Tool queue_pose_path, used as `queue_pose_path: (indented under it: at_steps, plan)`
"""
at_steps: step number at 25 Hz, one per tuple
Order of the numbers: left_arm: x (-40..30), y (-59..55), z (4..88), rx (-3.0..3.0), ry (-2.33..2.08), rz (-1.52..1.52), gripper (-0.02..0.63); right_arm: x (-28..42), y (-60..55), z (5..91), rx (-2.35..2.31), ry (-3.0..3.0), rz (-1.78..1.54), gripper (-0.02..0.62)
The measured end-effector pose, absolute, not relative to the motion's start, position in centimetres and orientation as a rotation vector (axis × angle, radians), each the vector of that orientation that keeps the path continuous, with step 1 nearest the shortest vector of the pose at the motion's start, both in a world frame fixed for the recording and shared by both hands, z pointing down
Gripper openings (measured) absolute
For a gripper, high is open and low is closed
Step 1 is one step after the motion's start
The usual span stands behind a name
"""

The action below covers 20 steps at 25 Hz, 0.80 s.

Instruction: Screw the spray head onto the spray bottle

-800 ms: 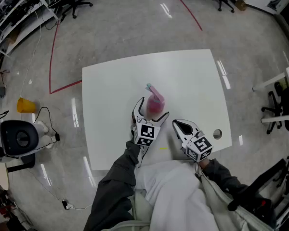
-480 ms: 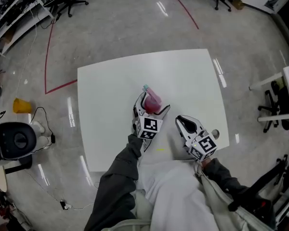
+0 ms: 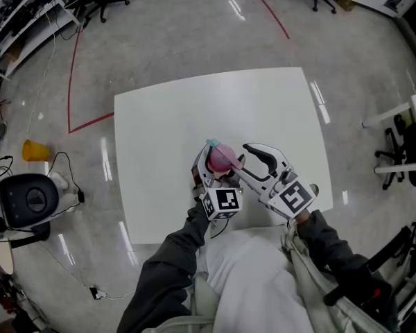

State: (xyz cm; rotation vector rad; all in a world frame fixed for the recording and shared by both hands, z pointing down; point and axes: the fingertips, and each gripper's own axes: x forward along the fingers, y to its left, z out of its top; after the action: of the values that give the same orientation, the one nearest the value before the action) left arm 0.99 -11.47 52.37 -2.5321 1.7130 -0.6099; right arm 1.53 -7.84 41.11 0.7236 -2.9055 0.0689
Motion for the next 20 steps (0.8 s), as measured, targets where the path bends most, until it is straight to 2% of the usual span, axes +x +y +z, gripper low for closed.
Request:
queue_pose_path:
  at_steps: [2, 5, 7, 10, 13, 15, 16, 17, 18, 19, 20]
  plan:
    - [-0.3, -10.8, 51.9, -2.463, 1.812, -0.648, 0.436, 0.4, -7.4, 40.7, 0.703, -2.883, 0.020, 0.185]
    - [-1.8, -9.9, 51.7, -2.357, 1.874, -0.752, 0.436, -0.5, -6.5, 40.7, 0.758, -2.779, -0.107, 0.044]
    - [-2.2, -9.5, 51.6, -2.338, 1.881, -0.800, 0.434, -0.9, -6.0, 40.4, 0.834, -2.748, -0.084, 0.006]
    - [-1.9, -8.8, 50.9, -2.408, 1.860, -0.755, 0.433, -2.2, -4.5, 39.2, 0.777, -2.816, -0.033, 0.005]
    - [-0.8, -7.8, 49.4, -2.566, 1.722, -0.587, 0.433, -2.7, -2.2, 38.4, 0.563, -2.856, -0.125, 0.008]
    - [0.0, -7.0, 47.8, -2.661, 1.603, -0.465, 0.433, -1.1, -1.3, 37.6, 0.554, -2.923, 0.007, 0.012]
    - [0.3, -6.6, 47.1, -2.702, 1.534, -0.422, 0.433, 0.0, -1.2, 37.0, 0.569, -2.964, 0.110, 0.042]
    - [0.5, -6.1, 46.4, -2.741, 1.452, -0.391, 0.433, 1.1, -1.3, 36.5, 0.569, -3.001, 0.173, 0.114]
    - [0.7, -5.6, 45.7, -2.777, 1.362, -0.368, 0.433, 1.8, -1.6, 35.7, 0.558, -3.041, 0.184, 0.232]
    - [1.0, -5.0, 45.1, -2.812, 1.268, -0.347, 0.433, 2.1, -2.0, 34.8, 0.539, -3.078, 0.160, 0.289]
    - [1.4, -4.3, 44.7, -2.848, 1.172, -0.331, 0.433, 2.2, -2.2, 34.1, 0.507, -3.093, 0.132, 0.290]
